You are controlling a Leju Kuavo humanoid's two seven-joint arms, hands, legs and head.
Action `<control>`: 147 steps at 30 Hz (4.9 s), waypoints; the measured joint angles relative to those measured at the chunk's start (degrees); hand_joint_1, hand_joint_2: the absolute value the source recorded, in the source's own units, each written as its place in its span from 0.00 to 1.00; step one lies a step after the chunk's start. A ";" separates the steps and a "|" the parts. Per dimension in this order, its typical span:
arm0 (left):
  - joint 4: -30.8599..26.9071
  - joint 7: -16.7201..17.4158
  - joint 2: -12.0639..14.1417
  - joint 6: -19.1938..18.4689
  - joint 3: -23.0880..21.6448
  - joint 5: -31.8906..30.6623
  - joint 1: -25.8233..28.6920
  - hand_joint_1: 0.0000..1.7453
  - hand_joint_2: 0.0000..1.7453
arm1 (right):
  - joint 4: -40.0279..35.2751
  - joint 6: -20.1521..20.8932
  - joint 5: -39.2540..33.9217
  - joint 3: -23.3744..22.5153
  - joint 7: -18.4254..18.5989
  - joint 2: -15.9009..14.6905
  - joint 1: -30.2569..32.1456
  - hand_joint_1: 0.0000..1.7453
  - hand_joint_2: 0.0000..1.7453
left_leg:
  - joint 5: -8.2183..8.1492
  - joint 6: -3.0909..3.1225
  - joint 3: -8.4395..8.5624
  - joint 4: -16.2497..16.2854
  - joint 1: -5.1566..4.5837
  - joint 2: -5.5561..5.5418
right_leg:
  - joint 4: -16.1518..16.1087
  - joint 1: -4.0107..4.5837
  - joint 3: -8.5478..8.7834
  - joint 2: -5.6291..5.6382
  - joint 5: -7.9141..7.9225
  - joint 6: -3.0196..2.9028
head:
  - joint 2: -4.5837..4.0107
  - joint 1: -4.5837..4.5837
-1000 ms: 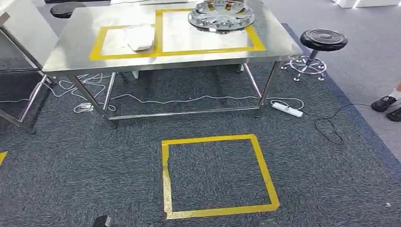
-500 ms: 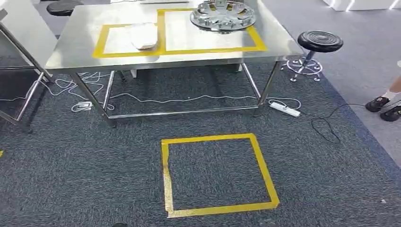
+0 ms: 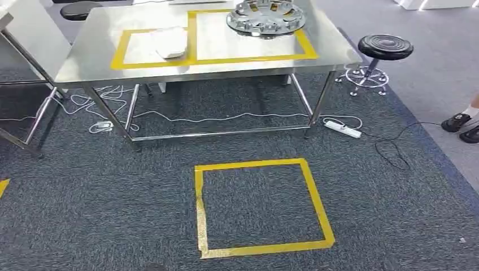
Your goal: Take the parts from the cabinet and place them on the table.
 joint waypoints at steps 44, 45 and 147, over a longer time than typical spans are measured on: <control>0.26 -2.60 -0.11 1.79 -0.50 -1.03 -0.53 0.00 0.00 | 0.02 0.28 0.70 -0.26 -0.46 0.15 -0.07 0.00 0.00 | -0.24 0.63 0.23 0.17 0.03 -2.04 | 0.56 -0.13 -2.22 4.52 1.09 1.24 | 0.00 -0.22; 0.26 -2.60 -0.11 1.84 -0.50 -1.01 -0.48 0.00 0.00 | 0.02 0.28 0.67 -0.26 -0.46 0.15 0.00 0.00 0.00 | 0.06 1.11 0.28 -0.15 0.21 -1.69 | 0.42 -0.13 -2.46 4.84 1.18 1.66 | 0.00 -0.27; 0.94 3.98 0.59 0.04 -6.97 -7.23 0.03 0.00 0.00 | 0.02 2.69 1.70 -0.46 0.81 -0.28 -0.16 0.00 0.00 | -0.97 1.03 1.54 -0.14 0.05 4.11 | 3.02 0.08 -2.36 -3.33 0.70 1.85 | 0.00 0.59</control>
